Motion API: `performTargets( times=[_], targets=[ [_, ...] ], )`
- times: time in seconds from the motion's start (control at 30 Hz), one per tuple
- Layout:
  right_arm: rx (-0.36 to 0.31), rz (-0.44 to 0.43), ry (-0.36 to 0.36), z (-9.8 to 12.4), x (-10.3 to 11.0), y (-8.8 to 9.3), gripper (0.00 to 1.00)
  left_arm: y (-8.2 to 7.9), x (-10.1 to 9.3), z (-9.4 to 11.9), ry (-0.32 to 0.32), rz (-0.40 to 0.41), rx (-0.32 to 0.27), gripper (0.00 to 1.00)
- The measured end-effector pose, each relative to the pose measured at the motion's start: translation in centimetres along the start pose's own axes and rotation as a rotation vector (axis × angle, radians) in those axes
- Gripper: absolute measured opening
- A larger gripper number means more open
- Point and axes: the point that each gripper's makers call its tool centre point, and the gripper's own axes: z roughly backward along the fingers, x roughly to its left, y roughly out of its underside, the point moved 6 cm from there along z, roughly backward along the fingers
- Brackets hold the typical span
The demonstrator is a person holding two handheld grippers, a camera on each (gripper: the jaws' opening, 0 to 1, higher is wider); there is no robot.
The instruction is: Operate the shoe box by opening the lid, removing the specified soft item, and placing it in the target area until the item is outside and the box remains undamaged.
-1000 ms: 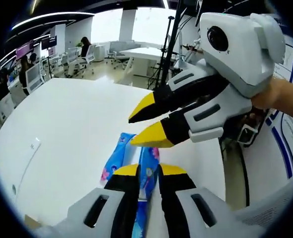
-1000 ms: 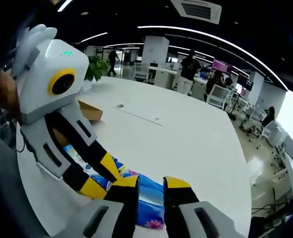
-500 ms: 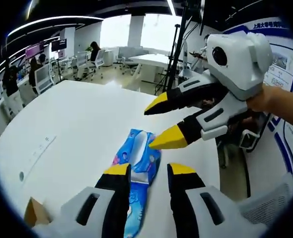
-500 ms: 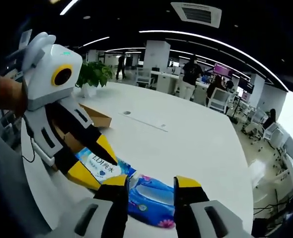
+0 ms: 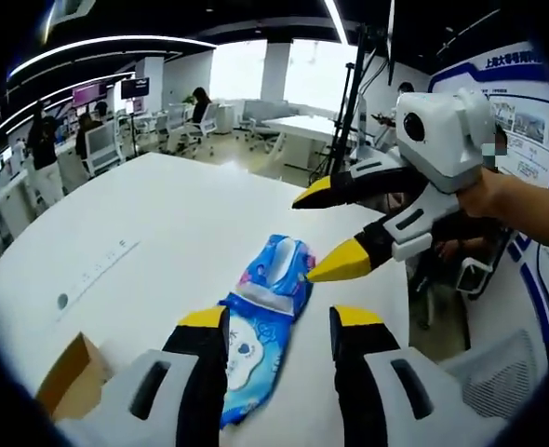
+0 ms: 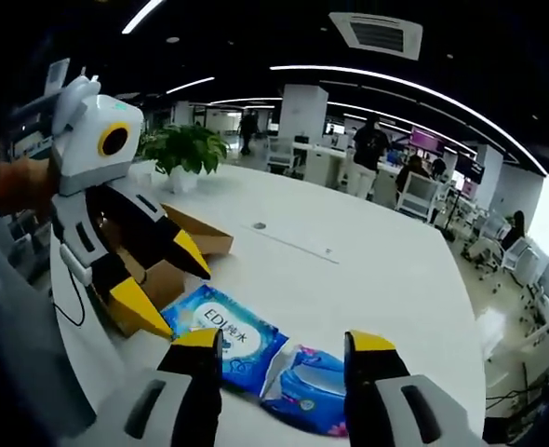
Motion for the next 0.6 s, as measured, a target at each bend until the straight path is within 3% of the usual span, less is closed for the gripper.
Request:
performTargets(
  times=[0.6],
  targets=[
    [-0.003, 0.02, -0.104, 0.9, 5.0, -1.2, 0.75, 2.9, 1.6, 8.8, -0.136, 0.058, -0.083, 0.79]
  ],
)
